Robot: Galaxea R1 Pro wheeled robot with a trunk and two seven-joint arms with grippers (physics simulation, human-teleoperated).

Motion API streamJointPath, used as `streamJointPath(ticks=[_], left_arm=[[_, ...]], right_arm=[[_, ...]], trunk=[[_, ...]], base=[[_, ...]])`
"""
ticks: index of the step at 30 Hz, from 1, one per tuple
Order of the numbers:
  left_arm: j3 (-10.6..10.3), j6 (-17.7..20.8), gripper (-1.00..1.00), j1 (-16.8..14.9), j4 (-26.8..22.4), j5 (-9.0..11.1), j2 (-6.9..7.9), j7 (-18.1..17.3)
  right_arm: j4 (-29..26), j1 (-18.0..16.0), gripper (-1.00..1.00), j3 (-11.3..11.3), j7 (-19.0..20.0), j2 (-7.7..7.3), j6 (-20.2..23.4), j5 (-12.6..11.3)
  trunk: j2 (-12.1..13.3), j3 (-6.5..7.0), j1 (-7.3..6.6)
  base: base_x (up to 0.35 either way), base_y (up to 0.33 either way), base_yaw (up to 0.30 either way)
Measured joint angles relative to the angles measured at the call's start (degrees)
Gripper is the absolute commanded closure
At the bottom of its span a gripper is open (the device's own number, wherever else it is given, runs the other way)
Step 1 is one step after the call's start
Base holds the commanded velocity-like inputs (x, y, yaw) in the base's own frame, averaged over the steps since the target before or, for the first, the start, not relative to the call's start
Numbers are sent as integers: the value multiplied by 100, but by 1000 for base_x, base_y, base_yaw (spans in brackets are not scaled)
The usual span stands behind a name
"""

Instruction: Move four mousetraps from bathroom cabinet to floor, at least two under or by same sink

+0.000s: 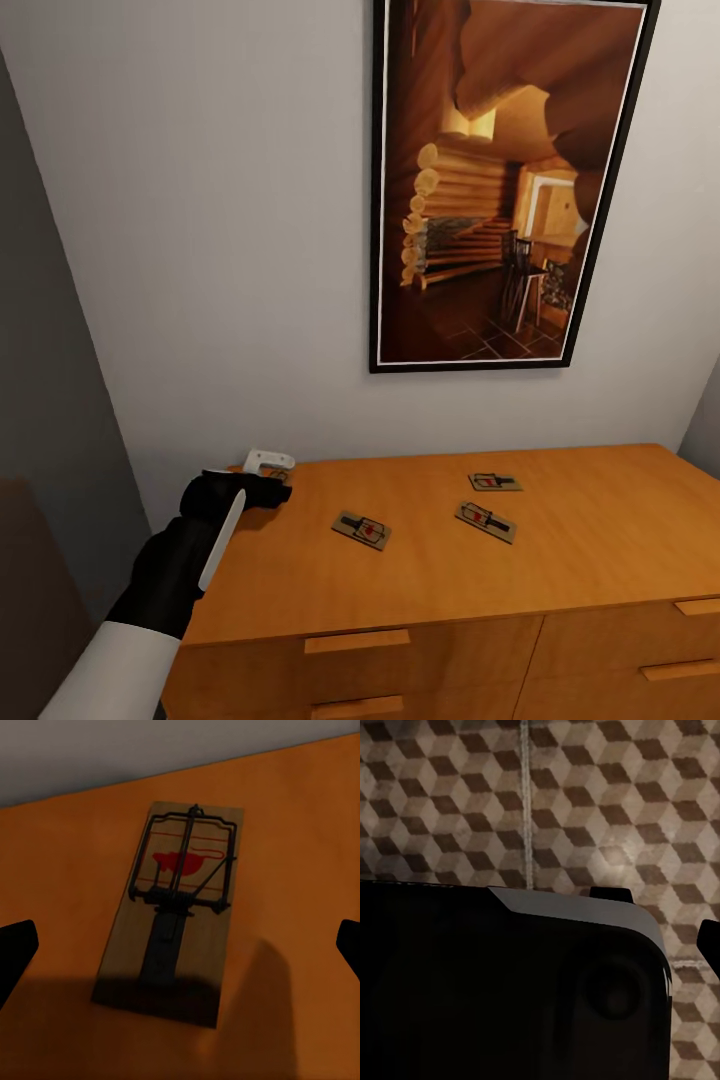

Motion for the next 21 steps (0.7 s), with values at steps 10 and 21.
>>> streamJointPath(ticks=[10,21], left_arm=[[0,-6,-100,-2,104,-7,0,0],[0,-8,-100,1,127,-8,0,0]], right_arm=[[0,0,-100,0,0,0,0,0],[0,0,-100,0,0,0,0,0]], trunk=[[0,0,0],[0,0,0]], base=[[0,0,0],[0,0,0]])
